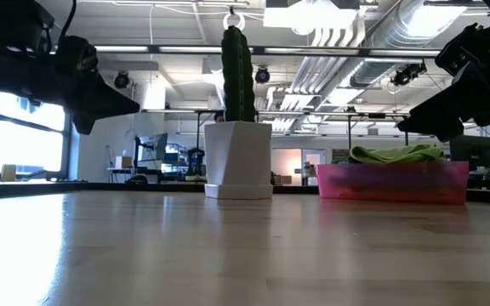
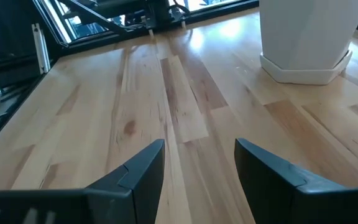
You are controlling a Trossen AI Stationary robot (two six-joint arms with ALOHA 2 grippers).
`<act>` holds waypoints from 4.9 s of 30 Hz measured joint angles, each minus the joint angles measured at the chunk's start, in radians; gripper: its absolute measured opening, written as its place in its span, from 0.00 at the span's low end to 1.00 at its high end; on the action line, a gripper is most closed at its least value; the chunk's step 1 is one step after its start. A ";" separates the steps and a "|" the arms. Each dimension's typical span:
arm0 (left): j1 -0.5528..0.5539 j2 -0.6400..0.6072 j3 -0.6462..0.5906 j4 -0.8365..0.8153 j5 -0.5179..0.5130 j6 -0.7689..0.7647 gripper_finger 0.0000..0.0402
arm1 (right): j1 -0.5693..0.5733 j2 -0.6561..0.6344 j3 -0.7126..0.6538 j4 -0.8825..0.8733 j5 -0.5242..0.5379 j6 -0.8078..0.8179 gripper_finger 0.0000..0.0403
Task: Fold microfiber towels
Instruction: Return to Home Position
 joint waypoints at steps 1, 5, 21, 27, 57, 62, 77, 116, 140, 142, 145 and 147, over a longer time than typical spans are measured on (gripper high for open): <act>0.000 -0.001 0.000 -0.003 -0.002 0.002 0.02 | 0.000 0.000 0.000 0.000 0.000 0.000 0.47; 0.000 -0.001 0.000 -0.002 -0.002 0.003 0.02 | 0.000 0.000 0.000 -0.004 0.000 0.000 0.47; 0.000 -0.058 0.000 -0.029 -0.002 0.003 0.02 | -0.002 -0.138 0.001 -0.082 0.000 0.000 0.47; 0.052 -0.158 0.000 -0.025 0.013 0.003 0.02 | -0.039 -0.246 0.001 -0.103 -0.001 0.000 0.47; 0.332 -0.471 0.000 -0.024 0.006 0.003 0.02 | -0.718 -0.604 0.001 -0.137 0.000 0.000 0.47; 0.354 -0.501 0.000 -0.024 0.006 0.003 0.02 | -0.869 -0.647 0.001 -0.153 0.000 0.000 0.47; 0.463 -0.578 0.001 -0.020 0.006 0.003 0.02 | -1.167 -0.646 0.002 -0.262 0.000 0.000 0.47; 0.490 -0.576 0.001 -0.033 0.006 0.003 0.02 | -1.225 -0.640 0.001 -0.291 0.000 0.000 0.47; 0.490 -0.576 0.001 -0.033 0.006 0.003 0.02 | -1.225 -0.640 0.001 -0.291 0.000 0.000 0.47; 0.490 -0.576 0.001 -0.033 0.006 0.003 0.02 | -1.225 -0.640 0.001 -0.291 0.000 0.000 0.47; 0.490 -0.576 0.001 -0.033 0.006 0.003 0.02 | -1.225 -0.640 0.001 -0.291 0.000 0.000 0.47; 0.490 -0.576 0.001 -0.033 0.006 0.003 0.02 | -1.225 -0.640 0.001 -0.291 0.000 0.000 0.47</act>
